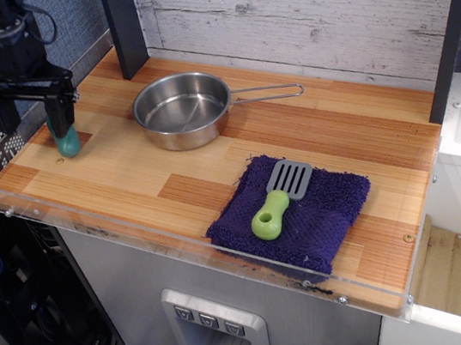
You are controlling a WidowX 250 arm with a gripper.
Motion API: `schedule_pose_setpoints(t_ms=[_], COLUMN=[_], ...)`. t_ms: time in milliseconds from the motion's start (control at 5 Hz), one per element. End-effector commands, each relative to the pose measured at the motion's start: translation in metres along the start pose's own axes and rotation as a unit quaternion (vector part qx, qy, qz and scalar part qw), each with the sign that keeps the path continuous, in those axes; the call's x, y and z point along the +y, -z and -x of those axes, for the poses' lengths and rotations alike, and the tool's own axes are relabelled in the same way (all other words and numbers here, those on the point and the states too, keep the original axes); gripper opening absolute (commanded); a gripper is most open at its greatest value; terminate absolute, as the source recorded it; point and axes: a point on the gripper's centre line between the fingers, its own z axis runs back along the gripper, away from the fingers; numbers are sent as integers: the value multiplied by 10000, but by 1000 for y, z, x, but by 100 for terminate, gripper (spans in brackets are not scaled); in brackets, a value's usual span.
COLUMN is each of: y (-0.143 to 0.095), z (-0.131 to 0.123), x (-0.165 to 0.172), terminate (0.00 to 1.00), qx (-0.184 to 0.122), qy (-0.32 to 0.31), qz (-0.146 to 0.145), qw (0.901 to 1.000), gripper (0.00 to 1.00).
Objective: Move the pickle to the back right table corner
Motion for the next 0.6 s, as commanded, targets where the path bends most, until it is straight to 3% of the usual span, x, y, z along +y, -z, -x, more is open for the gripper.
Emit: schedule_pose_setpoints(t_ms=[0, 200, 400], y=[5, 12, 11], z=[-10, -11, -2], x=[-3, -9, -45], terminate=[0, 0, 0], qx=[-102, -100, -167], qy=[21, -23, -119], qz=[-36, 39, 37], qw=[9999, 9999, 9998], gripper=[100, 100, 0])
